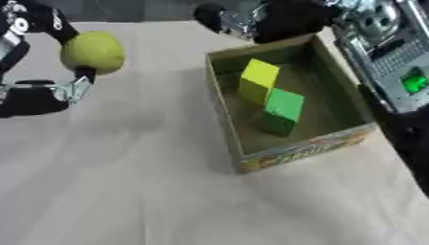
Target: Pick up the objects with one hand, pass them to the other hand, and then place them into the box on the other side of the table.
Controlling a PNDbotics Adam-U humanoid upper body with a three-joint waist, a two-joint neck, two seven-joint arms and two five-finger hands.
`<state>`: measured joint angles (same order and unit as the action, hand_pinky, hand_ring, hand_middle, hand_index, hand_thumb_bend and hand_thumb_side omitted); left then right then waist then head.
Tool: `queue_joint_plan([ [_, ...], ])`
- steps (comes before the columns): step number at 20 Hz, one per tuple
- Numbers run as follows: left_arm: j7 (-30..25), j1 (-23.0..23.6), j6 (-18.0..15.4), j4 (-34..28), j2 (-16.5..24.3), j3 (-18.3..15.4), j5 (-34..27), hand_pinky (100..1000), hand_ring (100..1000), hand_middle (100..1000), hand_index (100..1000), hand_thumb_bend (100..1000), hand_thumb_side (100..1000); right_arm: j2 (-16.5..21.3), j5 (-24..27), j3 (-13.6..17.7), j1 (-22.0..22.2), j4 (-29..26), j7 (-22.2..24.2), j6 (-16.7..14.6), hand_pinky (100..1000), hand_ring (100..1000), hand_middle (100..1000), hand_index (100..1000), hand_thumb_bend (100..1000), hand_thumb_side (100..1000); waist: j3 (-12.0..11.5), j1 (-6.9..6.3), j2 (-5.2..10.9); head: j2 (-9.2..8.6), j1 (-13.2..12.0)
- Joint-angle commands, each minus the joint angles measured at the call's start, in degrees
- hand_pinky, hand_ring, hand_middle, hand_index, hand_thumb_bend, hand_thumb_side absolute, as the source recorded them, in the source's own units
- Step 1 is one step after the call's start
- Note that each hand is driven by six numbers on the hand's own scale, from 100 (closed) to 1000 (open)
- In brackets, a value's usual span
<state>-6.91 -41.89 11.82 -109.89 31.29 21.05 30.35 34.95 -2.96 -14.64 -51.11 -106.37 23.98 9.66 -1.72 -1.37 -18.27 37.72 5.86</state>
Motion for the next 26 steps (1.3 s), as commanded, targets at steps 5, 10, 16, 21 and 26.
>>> queue_joint_plan([
  [5, 0.43, -1.12, -0.39, -1.37, 0.3, -0.32, 0.68, 683, 536, 457, 552, 100, 111, -1.78, -2.78, -1.56, -3.0, 1.55, 4.6, -1.27, 1000, 840, 830, 869, 369, 470, 0.02, 0.74, 2.15, 0.15, -0.16],
  [10, 0.35, -1.13, -0.74, -1.29, 0.05, -0.17, 1.44, 683, 536, 457, 552, 100, 114, -3.33, -3.37, -2.66, -4.87, 3.12, 6.17, -1.5, 980, 817, 818, 862, 379, 469, 0.07, 0.81, 2.22, 0.29, -0.45],
  [16, 0.22, -1.08, -1.17, -0.91, -0.1, -0.06, 2.6, 682, 538, 458, 553, 100, 100, -5.33, -4.77, -4.81, -7.77, 6.24, 7.72, -0.66, 928, 803, 814, 862, 372, 467, 0.07, 1.01, 2.38, 0.58, -0.86],
  [21, 0.13, -1.14, -1.69, -0.81, -0.23, -0.01, 3.64, 681, 540, 460, 553, 100, 100, -6.73, -7.32, -6.07, -9.44, 8.56, 9.78, -0.27, 924, 801, 808, 859, 367, 471, 0.08, 1.28, 2.56, 1.0, -1.13],
  [26, 0.33, -1.07, -2.46, -0.76, -0.29, 0.07, 5.0, 680, 542, 461, 554, 100, 100, -7.89, -8.52, -6.8, -10.27, 10.7, 10.41, 0.23, 919, 796, 804, 856, 366, 471, 0.09, 1.56, 2.69, 1.3, -1.38],
])
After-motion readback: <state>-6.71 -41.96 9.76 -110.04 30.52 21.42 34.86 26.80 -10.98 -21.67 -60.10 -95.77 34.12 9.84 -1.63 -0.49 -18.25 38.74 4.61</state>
